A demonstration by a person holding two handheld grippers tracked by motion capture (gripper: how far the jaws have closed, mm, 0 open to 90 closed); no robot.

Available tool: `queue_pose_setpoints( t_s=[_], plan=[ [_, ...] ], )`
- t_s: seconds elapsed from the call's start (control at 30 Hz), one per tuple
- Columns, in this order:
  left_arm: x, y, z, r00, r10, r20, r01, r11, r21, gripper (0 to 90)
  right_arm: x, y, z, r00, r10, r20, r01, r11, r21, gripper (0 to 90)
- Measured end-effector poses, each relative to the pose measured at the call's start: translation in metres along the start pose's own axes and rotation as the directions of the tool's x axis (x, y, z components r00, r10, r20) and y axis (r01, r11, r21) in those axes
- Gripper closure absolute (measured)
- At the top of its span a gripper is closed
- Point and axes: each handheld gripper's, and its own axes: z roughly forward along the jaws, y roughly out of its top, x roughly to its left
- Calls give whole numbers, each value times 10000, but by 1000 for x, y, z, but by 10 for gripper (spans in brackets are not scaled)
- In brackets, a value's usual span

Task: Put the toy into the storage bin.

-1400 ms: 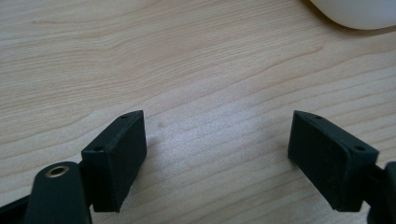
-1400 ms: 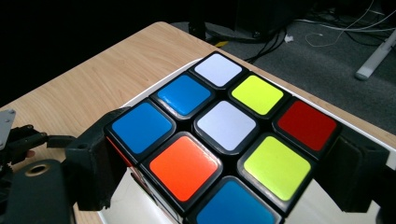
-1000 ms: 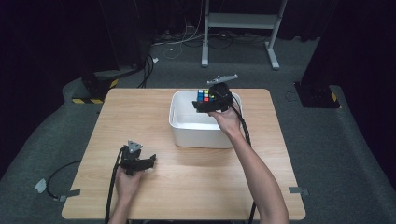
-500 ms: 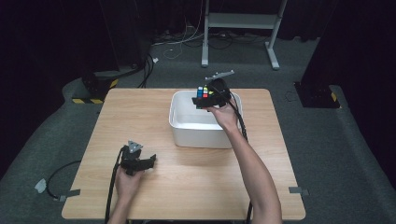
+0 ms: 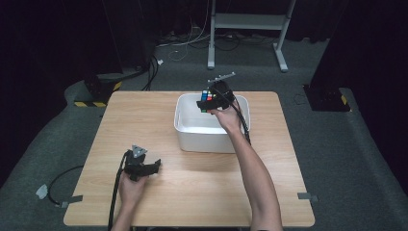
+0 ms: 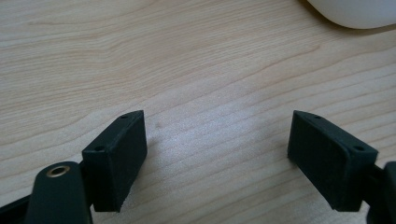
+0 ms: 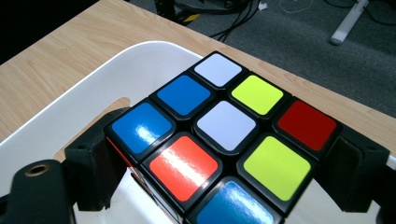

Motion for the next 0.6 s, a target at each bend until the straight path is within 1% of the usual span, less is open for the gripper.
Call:
queue_pose_setpoints(
  t_s=[0.1, 0.23, 0.3, 0.5, 0.6],
  plan=[
    [0, 0, 0, 10000, -13, 10, 13, 10000, -1, 198, 1, 0, 4, 10000, -73, 43, 72, 9998, 162, 138],
    [0, 0, 0, 10000, -51, 32, 51, 10000, -4, 200, -1, -1, 11, 9998, 143, 106, -147, 9991, 407, 138],
    [0, 0, 0, 10000, -45, 29, 45, 10000, 1, 200, 0, 0, 14, 9997, 162, 196, -172, 9984, 547, 139],
    [0, 0, 0, 10000, -67, 28, 67, 10000, -13, 200, 0, -1, 18, 9998, 140, 172, -152, 9974, 710, 138],
    [0, 0, 0, 10000, -56, 24, 56, 10000, -3, 200, -1, -1, 16, 9997, 165, 185, -177, 9978, 635, 139]
  ],
)
